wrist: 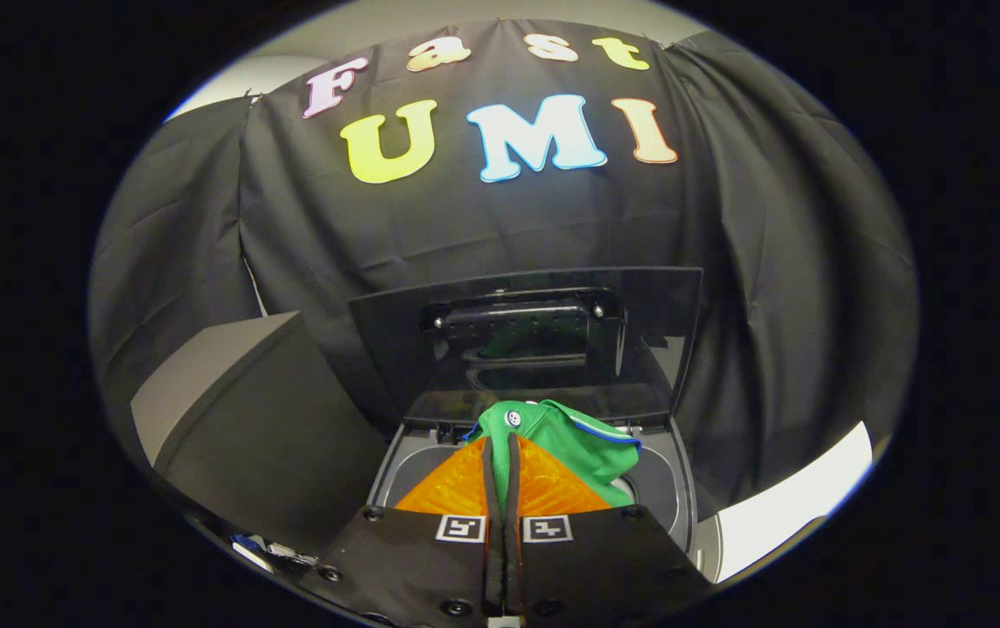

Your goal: Put the clothes into the washing machine and then close the washing machine lid.

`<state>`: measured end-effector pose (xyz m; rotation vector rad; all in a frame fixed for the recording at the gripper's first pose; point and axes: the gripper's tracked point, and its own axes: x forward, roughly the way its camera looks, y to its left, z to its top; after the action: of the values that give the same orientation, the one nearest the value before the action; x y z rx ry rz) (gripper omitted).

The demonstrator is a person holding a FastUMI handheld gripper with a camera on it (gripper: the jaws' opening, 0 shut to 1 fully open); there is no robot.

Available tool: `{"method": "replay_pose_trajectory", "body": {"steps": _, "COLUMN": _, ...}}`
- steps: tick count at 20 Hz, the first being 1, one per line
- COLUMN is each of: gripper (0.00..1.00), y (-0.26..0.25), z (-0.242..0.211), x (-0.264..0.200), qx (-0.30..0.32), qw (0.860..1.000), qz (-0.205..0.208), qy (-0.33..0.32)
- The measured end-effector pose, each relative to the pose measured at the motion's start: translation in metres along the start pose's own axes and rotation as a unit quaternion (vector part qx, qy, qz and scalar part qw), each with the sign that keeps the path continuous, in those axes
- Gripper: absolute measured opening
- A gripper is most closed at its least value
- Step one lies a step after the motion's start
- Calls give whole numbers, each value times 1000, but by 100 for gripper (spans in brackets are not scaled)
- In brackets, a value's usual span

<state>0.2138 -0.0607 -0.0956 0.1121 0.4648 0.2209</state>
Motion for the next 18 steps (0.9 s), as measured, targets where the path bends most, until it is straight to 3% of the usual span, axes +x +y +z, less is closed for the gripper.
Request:
{"method": "replay_pose_trajectory", "body": {"steps": 5, "gripper": 3, "y": -5, "z": -18, "x": 5, "qx": 5, "qw": 1000, "qz": -16, "qy": 20}}
{"method": "replay_pose_trajectory", "body": {"steps": 9, "gripper": 18, "y": -10, "z": -8, "x": 1, "qx": 4, "qw": 1000, "qz": -28, "qy": 3}}
{"method": "replay_pose_trajectory", "body": {"steps": 13, "gripper": 97, "y": -12, "z": 7, "x": 0, "qx": -18, "qw": 999, "qz": -40, "qy": -19}}
{"method": "replay_pose_trajectory", "body": {"steps": 18, "gripper": 97, "y": -8, "z": 43, "x": -8, "qx": -18, "qw": 998, "qz": -37, "qy": -54}}
